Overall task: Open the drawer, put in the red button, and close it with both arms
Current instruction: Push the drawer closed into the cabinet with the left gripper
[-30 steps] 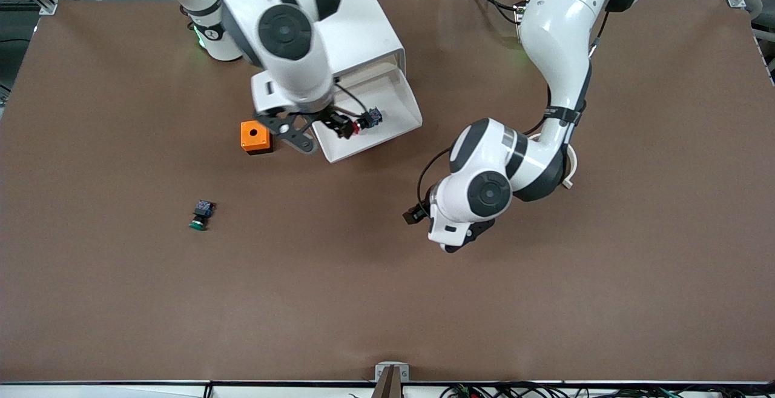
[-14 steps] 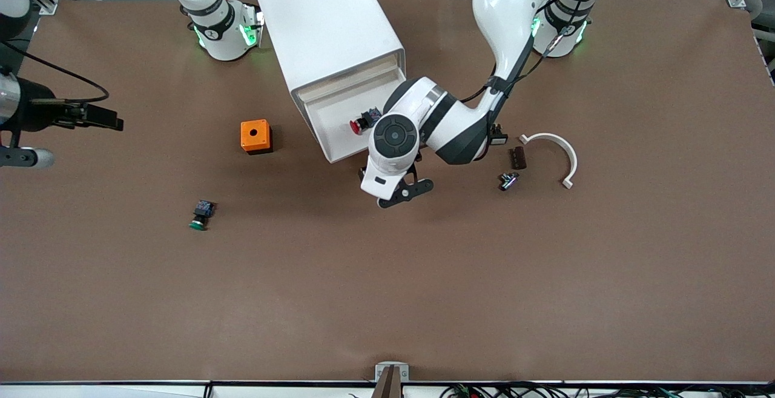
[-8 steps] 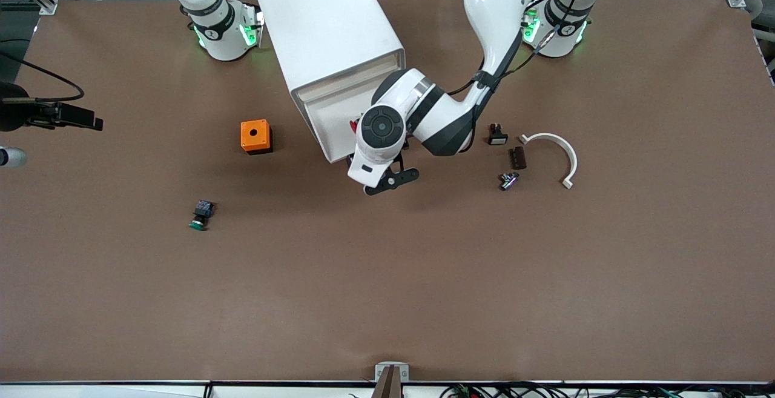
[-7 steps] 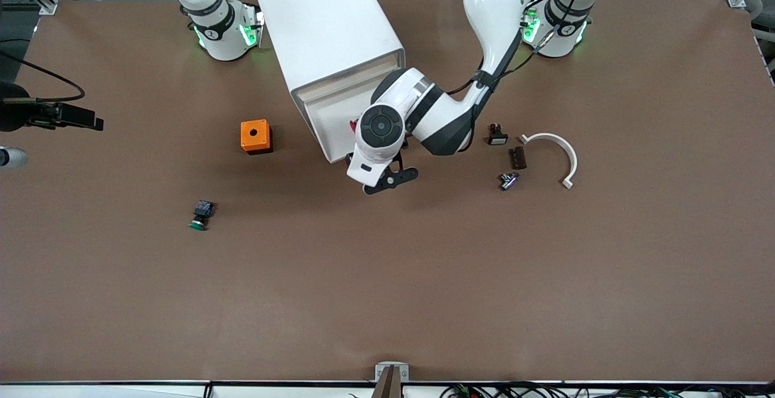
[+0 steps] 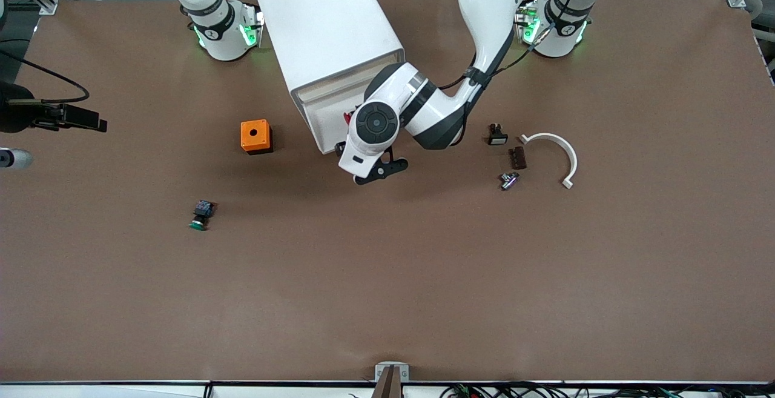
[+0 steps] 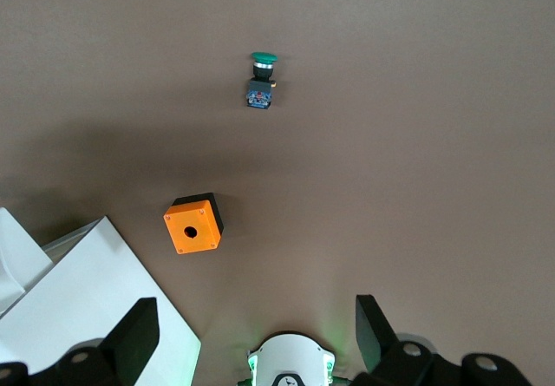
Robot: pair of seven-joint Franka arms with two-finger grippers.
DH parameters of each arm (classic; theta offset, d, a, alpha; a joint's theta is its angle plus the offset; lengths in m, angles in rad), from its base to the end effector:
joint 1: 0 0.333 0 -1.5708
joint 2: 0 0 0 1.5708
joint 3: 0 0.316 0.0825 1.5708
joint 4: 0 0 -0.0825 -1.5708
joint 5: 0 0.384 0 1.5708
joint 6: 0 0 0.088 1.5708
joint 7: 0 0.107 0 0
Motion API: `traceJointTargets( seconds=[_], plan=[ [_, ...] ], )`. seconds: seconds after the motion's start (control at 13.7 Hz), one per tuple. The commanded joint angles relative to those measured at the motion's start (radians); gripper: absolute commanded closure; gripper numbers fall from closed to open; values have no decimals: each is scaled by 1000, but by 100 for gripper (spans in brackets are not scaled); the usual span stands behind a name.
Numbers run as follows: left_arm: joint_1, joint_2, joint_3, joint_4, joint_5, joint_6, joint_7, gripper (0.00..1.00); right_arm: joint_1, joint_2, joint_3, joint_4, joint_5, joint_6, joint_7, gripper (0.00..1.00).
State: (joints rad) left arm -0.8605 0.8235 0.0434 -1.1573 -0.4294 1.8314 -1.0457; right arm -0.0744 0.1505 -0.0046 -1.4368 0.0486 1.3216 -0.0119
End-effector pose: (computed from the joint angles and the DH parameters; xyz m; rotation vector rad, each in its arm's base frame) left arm 0.4796 -0.5736 0.2970 2.9326 0.5339 -0.5842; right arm 0.5698 -0.0388 0.5830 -3.0539 0.0939 0.4046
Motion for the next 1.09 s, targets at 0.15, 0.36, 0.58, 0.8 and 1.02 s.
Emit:
traceJointTargets(
  seconds=[0.15, 0.36, 0.58, 0.8, 1.02],
  plan=[
    [-22, -4, 0, -13, -69, 0, -2, 0, -21, 0, 9, -1, -13, 5, 13, 0],
    [-34, -3, -7, -19, -100, 0, -4, 0, -22, 6, 8, 15, -13, 4, 13, 0],
    [-52, 0, -10, -27, -137, 0, -4, 0, -34, 17, 6, 39, -13, 7, 13, 0],
    [-71, 2, -11, -41, -140, 0, -4, 0, -50, 15, 6, 78, -12, -1, 15, 0],
    [-89, 9, -13, -51, -140, 2, -2, 0, -64, 12, 8, 108, -13, -1, 3, 0]
  ],
)
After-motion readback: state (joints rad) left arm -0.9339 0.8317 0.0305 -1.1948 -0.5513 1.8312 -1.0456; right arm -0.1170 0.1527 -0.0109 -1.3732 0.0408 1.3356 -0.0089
